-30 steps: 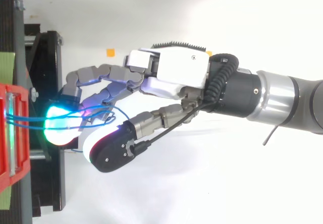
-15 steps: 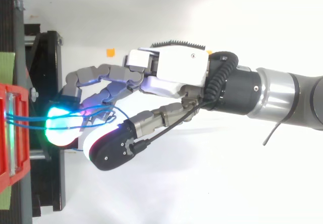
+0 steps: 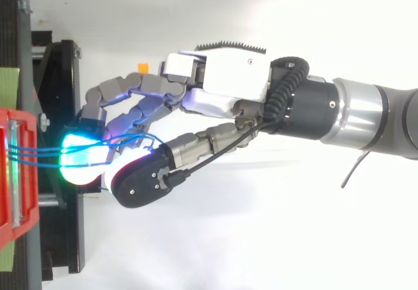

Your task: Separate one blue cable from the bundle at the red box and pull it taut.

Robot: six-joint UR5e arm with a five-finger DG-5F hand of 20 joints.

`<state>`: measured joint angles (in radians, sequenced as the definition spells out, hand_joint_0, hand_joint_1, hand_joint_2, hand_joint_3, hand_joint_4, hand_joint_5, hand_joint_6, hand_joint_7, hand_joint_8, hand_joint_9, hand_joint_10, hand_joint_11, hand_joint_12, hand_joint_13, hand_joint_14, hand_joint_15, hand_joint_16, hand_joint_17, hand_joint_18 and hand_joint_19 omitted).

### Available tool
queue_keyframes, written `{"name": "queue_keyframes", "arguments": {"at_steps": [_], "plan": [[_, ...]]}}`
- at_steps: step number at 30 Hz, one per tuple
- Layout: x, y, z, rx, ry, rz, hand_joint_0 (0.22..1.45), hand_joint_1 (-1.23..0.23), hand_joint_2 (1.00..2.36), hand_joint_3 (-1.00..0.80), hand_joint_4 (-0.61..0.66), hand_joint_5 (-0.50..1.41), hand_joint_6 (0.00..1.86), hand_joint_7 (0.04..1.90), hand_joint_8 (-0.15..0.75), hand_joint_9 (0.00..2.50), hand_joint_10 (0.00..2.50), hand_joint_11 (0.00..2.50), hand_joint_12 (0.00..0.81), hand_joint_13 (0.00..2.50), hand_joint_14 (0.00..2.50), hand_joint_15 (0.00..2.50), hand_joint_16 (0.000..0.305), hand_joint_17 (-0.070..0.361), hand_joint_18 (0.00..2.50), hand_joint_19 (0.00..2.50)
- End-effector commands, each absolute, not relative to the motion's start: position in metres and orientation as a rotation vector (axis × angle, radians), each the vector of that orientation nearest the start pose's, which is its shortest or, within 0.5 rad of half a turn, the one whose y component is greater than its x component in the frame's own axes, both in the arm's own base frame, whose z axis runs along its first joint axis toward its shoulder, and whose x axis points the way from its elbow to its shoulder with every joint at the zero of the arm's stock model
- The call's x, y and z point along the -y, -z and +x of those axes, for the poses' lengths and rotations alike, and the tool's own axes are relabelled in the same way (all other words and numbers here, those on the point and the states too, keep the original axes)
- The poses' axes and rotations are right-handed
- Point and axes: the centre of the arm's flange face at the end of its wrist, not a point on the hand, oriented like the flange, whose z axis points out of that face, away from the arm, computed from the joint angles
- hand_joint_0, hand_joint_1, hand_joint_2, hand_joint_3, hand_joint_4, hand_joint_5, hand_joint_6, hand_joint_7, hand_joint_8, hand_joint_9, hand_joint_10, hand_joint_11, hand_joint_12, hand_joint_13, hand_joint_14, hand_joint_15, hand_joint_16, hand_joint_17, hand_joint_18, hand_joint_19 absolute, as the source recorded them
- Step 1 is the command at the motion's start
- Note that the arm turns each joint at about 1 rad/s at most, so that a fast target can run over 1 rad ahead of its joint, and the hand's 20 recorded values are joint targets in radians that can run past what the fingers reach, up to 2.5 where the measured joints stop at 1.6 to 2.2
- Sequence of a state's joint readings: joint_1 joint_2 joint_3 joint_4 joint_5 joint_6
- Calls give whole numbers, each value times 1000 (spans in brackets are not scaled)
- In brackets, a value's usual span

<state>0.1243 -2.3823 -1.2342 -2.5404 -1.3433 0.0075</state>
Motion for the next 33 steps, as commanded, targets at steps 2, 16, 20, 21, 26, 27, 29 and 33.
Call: {"name": "queue_keyframes", "arguments": {"at_steps": [2, 16, 20, 21, 26, 27, 29, 33], "plan": [[61, -194, 782, -1030, -1218, 1174, 641, -670, 1012, -325, 166, -177, 738, 948, 344, 715, 10, 715, 402, 721, 16, 523, 51, 114, 689, 654], [59, -201, 785, -1034, -1226, 1171, 635, -680, 1016, -233, 161, -204, 861, 878, 347, 736, 13, 780, 400, 761, 16, 551, 51, 114, 730, 666], [59, -205, 787, -1029, -1229, 1167, 629, -680, 1017, -189, 158, -207, 885, 862, 348, 747, 12, 807, 401, 771, 19, 566, 51, 115, 744, 664], [59, -205, 787, -1029, -1229, 1167, 629, -681, 1017, -184, 165, -207, 889, 860, 347, 752, 11, 823, 400, 776, 19, 568, 51, 115, 745, 665], [60, -206, 788, -1030, -1227, 1170, 635, -685, 1017, -200, 172, -208, 897, 859, 350, 766, 12, 848, 407, 794, 18, 575, 51, 115, 758, 670], [61, -208, 788, -1030, -1227, 1170, 638, -691, 1016, -220, 173, -208, 901, 852, 352, 767, 12, 856, 408, 795, 19, 579, 51, 115, 763, 669], [60, -209, 789, -1039, -1230, 1167, 633, -712, 1014, -277, 182, -207, 905, 865, 351, 769, 12, 857, 406, 797, 17, 581, 51, 115, 768, 670], [61, -212, 790, -1048, -1226, 1169, 606, -702, 1008, -385, 190, -205, 908, 867, 354, 795, 13, 870, 403, 815, 17, 586, 51, 116, 784, 674]]}}
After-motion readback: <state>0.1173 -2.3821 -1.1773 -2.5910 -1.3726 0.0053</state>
